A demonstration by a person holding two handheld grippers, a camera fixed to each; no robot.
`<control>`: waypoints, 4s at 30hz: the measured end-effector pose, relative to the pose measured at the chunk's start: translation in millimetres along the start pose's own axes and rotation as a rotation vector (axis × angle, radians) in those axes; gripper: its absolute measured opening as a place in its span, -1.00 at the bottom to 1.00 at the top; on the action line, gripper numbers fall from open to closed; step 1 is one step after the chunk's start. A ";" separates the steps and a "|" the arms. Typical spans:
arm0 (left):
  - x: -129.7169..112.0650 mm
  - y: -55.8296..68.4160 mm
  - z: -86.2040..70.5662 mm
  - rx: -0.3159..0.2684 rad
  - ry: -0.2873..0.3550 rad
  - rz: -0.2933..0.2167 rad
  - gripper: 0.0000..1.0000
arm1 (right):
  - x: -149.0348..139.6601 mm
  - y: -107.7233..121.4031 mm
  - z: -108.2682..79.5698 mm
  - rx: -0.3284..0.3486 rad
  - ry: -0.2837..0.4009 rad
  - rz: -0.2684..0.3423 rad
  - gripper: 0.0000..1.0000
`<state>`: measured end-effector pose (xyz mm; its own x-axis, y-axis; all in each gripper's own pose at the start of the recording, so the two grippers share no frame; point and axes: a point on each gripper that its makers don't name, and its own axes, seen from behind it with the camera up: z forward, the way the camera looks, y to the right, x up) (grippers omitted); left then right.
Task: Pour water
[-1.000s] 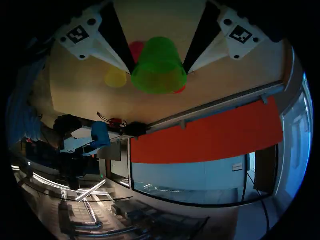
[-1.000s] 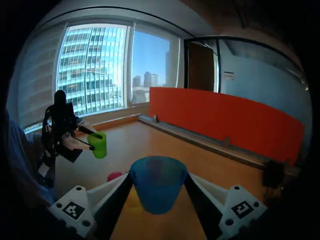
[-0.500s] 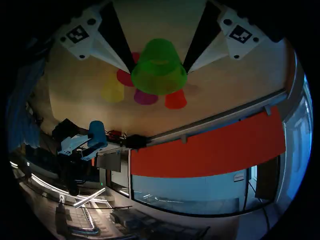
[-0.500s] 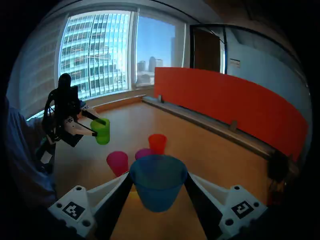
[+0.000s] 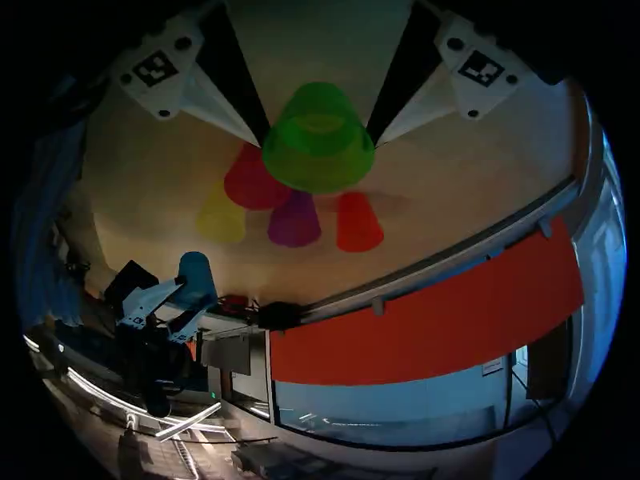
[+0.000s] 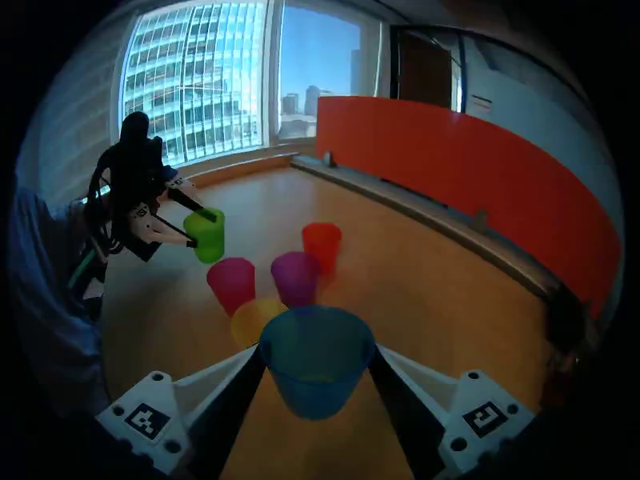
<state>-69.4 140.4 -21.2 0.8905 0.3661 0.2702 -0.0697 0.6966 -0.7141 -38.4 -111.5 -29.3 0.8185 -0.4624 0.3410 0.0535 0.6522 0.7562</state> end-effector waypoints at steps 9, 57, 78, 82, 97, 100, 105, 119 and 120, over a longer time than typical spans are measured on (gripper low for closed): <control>-12.8 0.1 9.8 -0.013 -0.042 0.022 0.71 | -18.2 -1.2 12.7 0.006 -0.048 -0.005 0.84; -42.6 3.8 24.6 -0.045 -0.089 -0.024 0.72 | -57.5 -9.6 39.6 0.016 -0.099 0.032 0.84; -44.8 -0.3 3.4 -0.021 -0.089 -0.062 0.89 | -66.7 -11.6 45.6 -0.006 -0.092 -0.016 0.84; -43.9 1.6 -2.6 -0.022 -0.083 -0.072 0.89 | -71.8 -8.3 41.8 -0.021 -0.097 -0.025 0.84; -42.8 9.3 -12.7 -0.026 -0.079 -0.070 0.89 | -76.6 -3.8 39.4 -0.038 -0.092 0.040 0.85; -43.1 9.7 -14.3 -0.025 -0.077 -0.072 0.89 | -76.9 -4.3 38.8 -0.034 -0.095 0.052 0.85; -43.8 8.8 -16.2 -0.022 -0.075 -0.081 0.89 | -75.2 -4.7 37.3 -0.032 -0.092 0.066 0.92; -42.4 6.1 -27.5 -0.001 -0.045 -0.112 0.89 | -74.6 -7.4 13.1 -0.054 -0.074 0.093 1.00; -42.7 5.7 -29.3 0.004 -0.042 -0.114 0.89 | -76.1 -7.4 9.8 -0.061 -0.074 0.090 1.00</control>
<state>-94.7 110.7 -55.7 0.8728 0.3101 0.3768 0.0292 0.7377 -0.6745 -106.7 -87.0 -55.4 0.7775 -0.4418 0.4476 0.0184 0.7273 0.6860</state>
